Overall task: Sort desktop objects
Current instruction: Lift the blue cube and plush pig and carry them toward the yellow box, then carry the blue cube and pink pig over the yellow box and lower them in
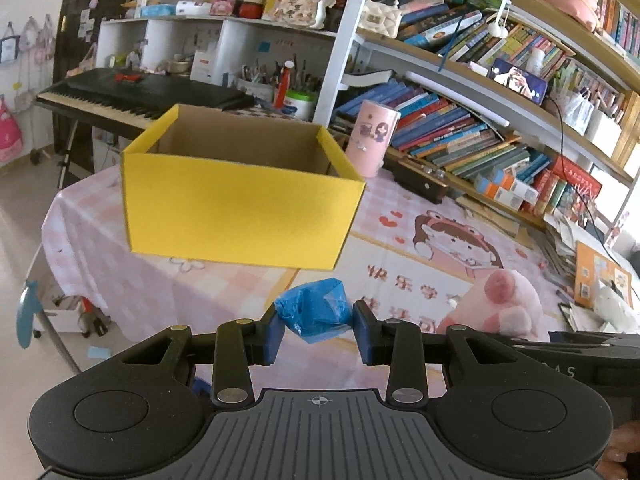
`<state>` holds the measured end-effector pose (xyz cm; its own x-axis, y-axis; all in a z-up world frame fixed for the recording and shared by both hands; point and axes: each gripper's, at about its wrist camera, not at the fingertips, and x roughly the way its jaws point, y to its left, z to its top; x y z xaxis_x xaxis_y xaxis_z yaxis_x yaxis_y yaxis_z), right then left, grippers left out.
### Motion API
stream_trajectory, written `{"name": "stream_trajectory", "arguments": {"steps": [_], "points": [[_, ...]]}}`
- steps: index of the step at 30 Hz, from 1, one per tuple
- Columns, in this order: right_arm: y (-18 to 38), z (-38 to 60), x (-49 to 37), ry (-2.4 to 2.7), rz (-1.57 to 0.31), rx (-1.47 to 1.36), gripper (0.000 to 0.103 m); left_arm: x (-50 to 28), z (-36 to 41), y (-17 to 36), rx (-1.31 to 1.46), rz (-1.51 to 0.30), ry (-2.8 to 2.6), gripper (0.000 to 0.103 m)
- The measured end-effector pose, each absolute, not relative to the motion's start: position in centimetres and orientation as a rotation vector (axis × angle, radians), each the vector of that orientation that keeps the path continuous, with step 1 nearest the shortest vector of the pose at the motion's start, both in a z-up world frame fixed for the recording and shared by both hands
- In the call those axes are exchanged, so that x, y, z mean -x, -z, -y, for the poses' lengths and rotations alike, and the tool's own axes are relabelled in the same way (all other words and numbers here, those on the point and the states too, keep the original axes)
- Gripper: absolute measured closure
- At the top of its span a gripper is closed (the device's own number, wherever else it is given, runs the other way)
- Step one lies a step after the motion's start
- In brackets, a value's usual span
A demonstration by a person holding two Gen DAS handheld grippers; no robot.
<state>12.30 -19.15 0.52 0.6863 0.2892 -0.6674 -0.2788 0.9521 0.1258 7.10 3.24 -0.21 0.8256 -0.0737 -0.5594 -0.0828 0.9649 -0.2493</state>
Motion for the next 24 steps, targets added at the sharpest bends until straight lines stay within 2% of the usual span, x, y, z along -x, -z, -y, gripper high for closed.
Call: {"name": "stream_trajectory", "arguments": {"steps": [24], "points": [[0.9,13.3,-6.6,-0.341,-0.814,0.012,0.045,-2.1,-8.1,1.7,0.323,-0.644,-0.018,0.068]]}}
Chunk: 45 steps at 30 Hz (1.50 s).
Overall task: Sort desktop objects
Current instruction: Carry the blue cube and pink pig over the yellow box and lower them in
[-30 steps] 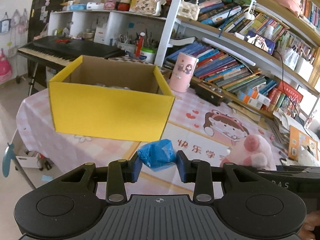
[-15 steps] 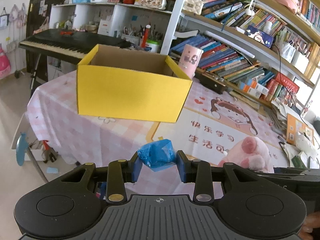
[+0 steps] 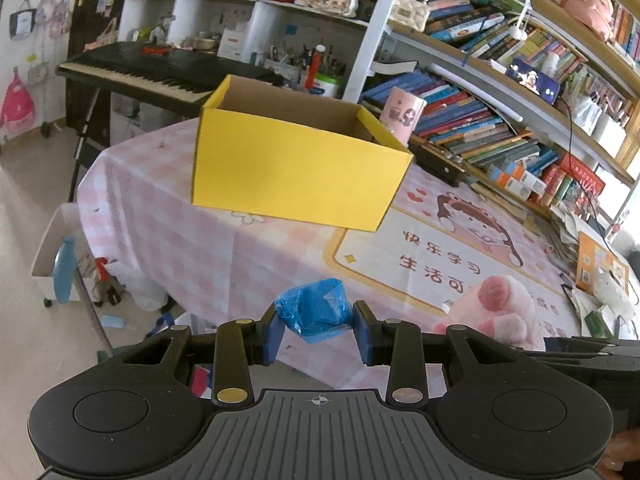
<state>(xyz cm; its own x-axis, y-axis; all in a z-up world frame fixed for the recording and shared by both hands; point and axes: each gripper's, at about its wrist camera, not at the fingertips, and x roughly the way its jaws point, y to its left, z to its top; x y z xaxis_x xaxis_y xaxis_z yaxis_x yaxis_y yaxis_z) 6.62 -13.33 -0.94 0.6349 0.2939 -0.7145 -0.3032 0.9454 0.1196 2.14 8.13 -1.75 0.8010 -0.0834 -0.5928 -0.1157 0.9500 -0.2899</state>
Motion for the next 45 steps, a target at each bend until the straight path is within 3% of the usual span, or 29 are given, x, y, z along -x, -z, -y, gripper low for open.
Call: {"name": "stream_trajectory", "arguments": {"steps": [45], "points": [[-0.3,8.4,-9.3,-0.469,-0.785,0.083,0.045,-3.6,-11.3,0.8,0.351,-0.585,-0.126,0.068]]}}
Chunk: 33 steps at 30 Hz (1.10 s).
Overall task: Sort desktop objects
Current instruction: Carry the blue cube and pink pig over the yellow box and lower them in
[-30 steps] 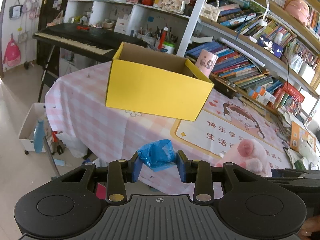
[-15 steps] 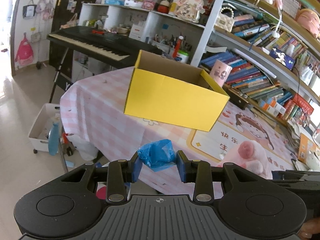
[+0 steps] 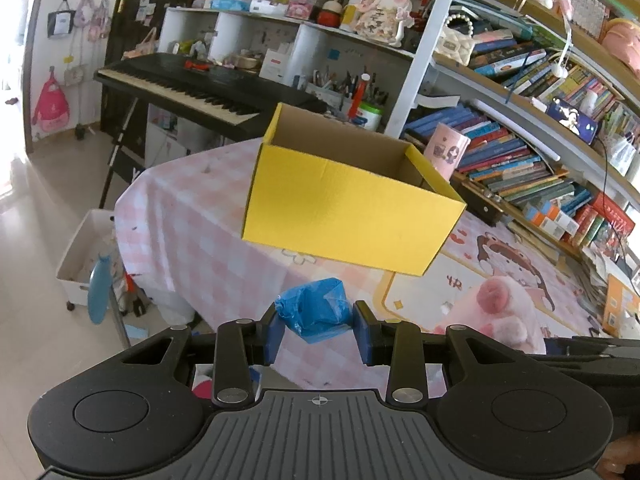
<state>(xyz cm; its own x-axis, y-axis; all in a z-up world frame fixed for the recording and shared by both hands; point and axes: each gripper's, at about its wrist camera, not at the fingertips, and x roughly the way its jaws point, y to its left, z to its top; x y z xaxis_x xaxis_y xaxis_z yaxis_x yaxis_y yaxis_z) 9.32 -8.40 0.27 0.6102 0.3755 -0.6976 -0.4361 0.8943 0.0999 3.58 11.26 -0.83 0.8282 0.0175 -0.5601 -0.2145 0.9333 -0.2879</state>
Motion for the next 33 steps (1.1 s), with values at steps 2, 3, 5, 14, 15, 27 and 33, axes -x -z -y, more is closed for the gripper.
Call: {"name": "stream_trajectory", "arguments": {"steps": [2,3,5,14,15,27,33], "points": [[-0.4,8.5,-10.0,-0.471,-0.780,0.083,0.045,-4.2,-11.1,0.6,0.341,-0.576,-0.125,0.068],[-0.4,8.5,-10.4,-0.473,-0.778,0.084,0.045,-4.5,-11.0,0.4,0.336,-0.570,-0.125,0.068],[-0.6,8.7,-11.2,-0.476,-0.770,0.084,0.045,-5.1,-10.9,0.1,0.326,-0.552,-0.128,0.068],[-2.8,9.4,-14.8,-0.511,-0.627,0.075,0.045,-8.4,-10.4,-2.0,0.270,-0.444,-0.147,0.068],[-3.2,9.5,-15.3,-0.518,-0.605,0.073,0.045,-8.8,-10.4,-2.2,0.269,-0.428,-0.152,0.068],[-6.3,8.6,-21.8,-0.618,-0.456,0.079,0.045,-14.5,-10.8,-4.8,0.228,-0.323,-0.233,0.068],[-6.6,7.3,-25.2,-0.655,-0.440,0.121,0.045,-17.6,-11.2,-4.6,0.201,-0.342,-0.284,0.068]]}}
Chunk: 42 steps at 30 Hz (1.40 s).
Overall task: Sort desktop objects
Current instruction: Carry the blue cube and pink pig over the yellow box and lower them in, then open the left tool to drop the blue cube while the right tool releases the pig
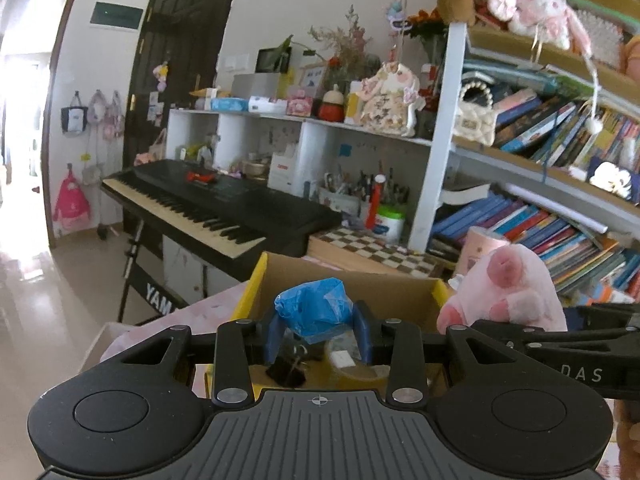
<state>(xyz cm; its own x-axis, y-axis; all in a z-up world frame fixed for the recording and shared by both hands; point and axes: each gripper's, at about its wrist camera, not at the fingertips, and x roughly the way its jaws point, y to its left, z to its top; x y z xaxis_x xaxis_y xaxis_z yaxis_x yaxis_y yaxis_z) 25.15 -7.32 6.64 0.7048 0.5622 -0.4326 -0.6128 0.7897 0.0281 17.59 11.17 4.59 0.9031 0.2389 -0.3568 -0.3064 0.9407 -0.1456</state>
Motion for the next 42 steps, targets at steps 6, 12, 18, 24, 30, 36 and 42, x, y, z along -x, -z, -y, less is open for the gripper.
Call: {"name": "stream_trajectory", "arguments": {"steps": [6,12,18,24,30,36,42], "points": [[-5.5,5.1,-28.5,-0.706,-0.484,0.247,0.045,-20.4,-11.1,-3.3,0.137,-0.410,-0.297,0.068],[-3.8,2.8,-31.0,-0.777,-0.540,0.403,0.045,-22.7,-10.9,-1.3,0.076,-0.504,-0.299,0.068],[-1.9,1.6,-31.7,-0.842,-0.599,0.522,0.045,-23.9,-10.7,0.0,0.047,-0.566,-0.295,0.068],[-1.7,1.2,-33.1,-0.867,-0.654,0.514,0.045,-25.0,-10.5,0.6,0.037,-0.602,-0.289,0.068],[-1.9,1.1,-34.4,-0.892,-0.726,0.469,0.044,-25.7,-10.5,0.8,0.036,-0.624,-0.282,0.068],[-1.7,0.3,-35.2,-0.893,-0.757,0.536,0.044,-26.1,-10.5,1.0,0.044,-0.648,-0.279,0.067],[-0.8,-0.7,-35.6,-0.898,-0.785,0.587,0.041,-26.1,-10.9,1.1,0.058,-0.654,-0.292,0.065]]}}
